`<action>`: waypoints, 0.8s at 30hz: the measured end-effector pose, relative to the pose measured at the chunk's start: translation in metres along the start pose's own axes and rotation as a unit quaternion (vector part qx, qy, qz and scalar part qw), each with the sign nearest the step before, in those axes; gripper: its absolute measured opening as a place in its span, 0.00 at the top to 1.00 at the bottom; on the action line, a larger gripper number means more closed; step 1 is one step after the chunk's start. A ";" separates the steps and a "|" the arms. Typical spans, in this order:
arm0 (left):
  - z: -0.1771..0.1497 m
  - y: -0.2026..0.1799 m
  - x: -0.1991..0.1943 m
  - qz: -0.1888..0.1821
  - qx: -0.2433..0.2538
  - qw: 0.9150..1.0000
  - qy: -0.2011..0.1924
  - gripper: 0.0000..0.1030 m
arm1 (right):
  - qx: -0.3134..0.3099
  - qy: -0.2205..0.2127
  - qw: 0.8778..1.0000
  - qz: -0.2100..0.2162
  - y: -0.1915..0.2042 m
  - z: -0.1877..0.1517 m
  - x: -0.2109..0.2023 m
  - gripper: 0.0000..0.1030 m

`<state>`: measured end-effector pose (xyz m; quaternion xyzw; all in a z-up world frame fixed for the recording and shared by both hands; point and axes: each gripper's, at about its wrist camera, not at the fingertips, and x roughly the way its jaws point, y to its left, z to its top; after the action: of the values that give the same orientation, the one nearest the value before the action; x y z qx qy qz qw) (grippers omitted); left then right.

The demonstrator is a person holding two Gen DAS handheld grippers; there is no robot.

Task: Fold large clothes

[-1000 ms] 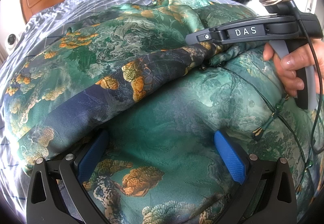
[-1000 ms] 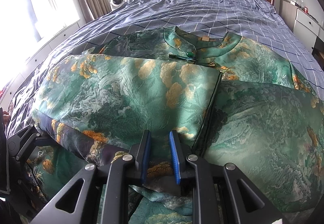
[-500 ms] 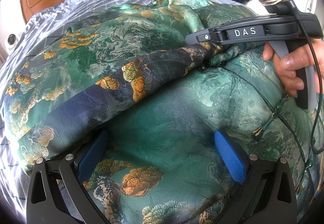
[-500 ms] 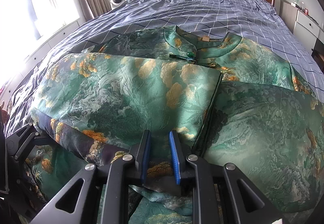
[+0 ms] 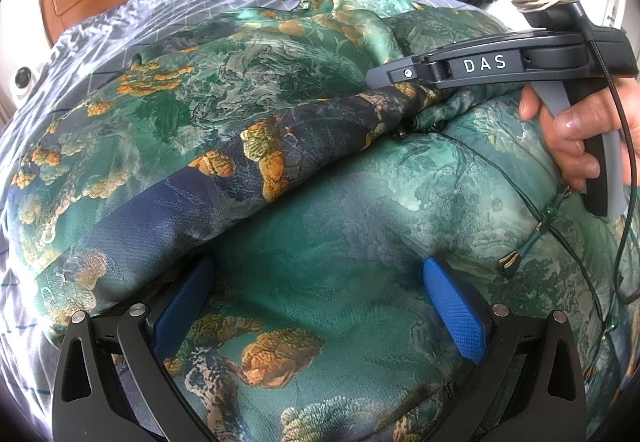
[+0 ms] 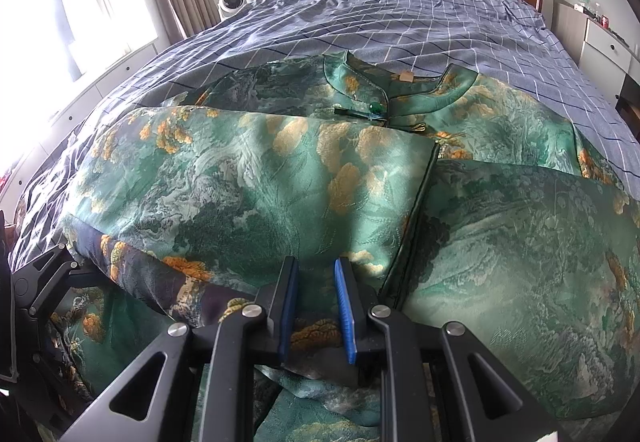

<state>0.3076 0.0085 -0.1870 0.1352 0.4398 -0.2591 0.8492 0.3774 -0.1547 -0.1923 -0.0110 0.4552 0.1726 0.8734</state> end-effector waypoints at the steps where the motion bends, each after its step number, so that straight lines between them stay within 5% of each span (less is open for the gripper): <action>1: 0.000 0.000 0.000 0.000 0.000 1.000 0.000 0.00 | 0.000 0.000 1.000 0.000 0.000 0.001 0.000 0.81; 24: 0.000 0.000 0.001 0.000 0.000 1.000 0.000 0.00 | -0.001 -0.001 1.000 -0.002 0.002 0.001 0.000 0.81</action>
<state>0.3079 0.0082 -0.1873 0.1354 0.4399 -0.2592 0.8491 0.3775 -0.1526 -0.1913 -0.0128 0.4544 0.1710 0.8741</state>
